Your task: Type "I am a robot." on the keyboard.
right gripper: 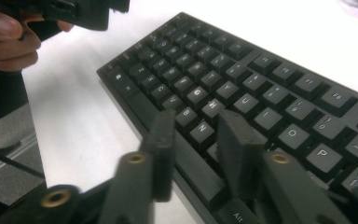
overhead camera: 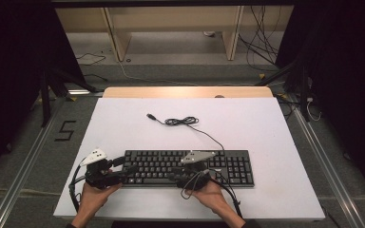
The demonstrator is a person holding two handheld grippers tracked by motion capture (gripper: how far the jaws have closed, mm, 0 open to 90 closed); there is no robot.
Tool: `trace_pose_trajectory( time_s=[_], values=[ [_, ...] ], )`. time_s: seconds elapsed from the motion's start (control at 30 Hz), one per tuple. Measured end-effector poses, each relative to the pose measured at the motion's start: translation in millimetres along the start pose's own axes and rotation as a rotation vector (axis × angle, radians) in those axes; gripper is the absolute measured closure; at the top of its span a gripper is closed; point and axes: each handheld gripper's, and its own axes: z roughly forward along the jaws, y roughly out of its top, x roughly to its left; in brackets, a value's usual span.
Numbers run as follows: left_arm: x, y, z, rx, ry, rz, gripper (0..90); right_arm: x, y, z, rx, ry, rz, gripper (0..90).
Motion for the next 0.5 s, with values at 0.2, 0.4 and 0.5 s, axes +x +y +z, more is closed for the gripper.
trace_pose_trajectory(
  time_s=[0.2,0.4,0.5],
  values=[
    [3.5,0.0,4.3,0.026,0.023,-0.012,48.6,-3.4,1.0,-7.5,-0.018,0.005,0.02,51.1],
    [4.9,-1.2,11.3,0.082,0.044,0.001,64.9,-5.0,0.8,-9.7,-0.019,-0.009,0.029,44.0],
    [4.4,-1.7,15.0,0.105,0.044,0.011,72.1,-4.6,0.8,-11.5,-0.027,-0.012,0.026,41.5]
  ],
)
